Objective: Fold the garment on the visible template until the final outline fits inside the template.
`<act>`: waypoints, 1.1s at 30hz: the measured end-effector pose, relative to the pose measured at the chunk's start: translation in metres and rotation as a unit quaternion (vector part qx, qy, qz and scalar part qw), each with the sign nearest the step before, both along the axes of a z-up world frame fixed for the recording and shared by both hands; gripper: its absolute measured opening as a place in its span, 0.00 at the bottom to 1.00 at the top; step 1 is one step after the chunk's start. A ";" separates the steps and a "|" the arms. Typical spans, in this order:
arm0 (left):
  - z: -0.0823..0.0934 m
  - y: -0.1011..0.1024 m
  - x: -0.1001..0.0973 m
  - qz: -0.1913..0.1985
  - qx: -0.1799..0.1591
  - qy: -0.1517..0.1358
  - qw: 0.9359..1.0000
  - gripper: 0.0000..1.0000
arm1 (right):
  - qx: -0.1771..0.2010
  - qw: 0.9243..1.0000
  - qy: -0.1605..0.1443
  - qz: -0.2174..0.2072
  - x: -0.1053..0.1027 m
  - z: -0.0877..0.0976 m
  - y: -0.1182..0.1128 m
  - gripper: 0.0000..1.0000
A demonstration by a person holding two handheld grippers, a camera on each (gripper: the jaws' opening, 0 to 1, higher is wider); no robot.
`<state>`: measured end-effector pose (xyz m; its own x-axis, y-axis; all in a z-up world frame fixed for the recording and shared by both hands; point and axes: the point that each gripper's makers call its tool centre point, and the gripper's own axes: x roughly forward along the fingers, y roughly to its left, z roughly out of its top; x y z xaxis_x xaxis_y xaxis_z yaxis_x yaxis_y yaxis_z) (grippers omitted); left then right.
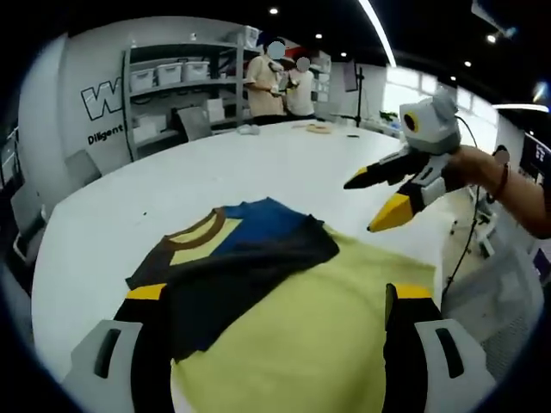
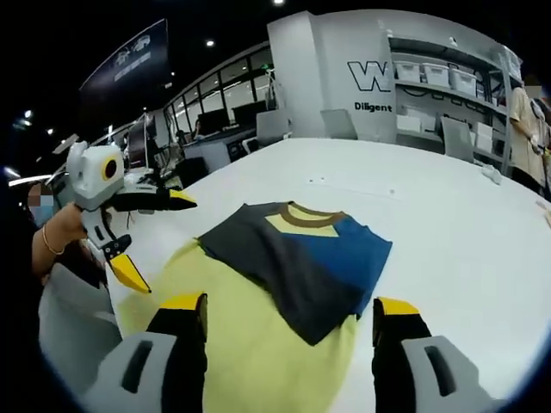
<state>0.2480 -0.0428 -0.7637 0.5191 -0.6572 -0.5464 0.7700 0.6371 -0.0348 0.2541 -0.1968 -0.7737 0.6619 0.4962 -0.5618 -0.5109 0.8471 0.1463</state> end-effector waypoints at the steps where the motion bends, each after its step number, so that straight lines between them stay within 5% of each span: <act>1: 0.000 0.003 -0.002 0.001 -0.002 0.000 1.000 0.99 | 0.000 1.000 0.005 0.000 0.004 -0.004 -0.001 0.72; 16: -0.005 0.035 -0.017 0.032 -0.005 0.004 0.999 0.99 | -0.024 1.000 0.012 -0.013 0.042 -0.029 -0.012 0.53; 26: -0.008 0.053 -0.029 0.049 -0.001 0.003 0.999 0.99 | -0.038 0.998 0.039 -0.010 0.052 -0.057 -0.013 0.49; 33: -0.014 0.066 -0.038 0.050 0.012 0.006 0.999 0.99 | -0.049 0.998 0.044 -0.019 0.058 -0.068 -0.015 0.35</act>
<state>0.2097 0.0227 -0.7772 0.5751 -0.5887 -0.5680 0.7023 0.7114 -0.0262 0.3122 -0.2122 -0.8413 0.6261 0.4107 -0.6628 -0.4662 0.8785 0.1039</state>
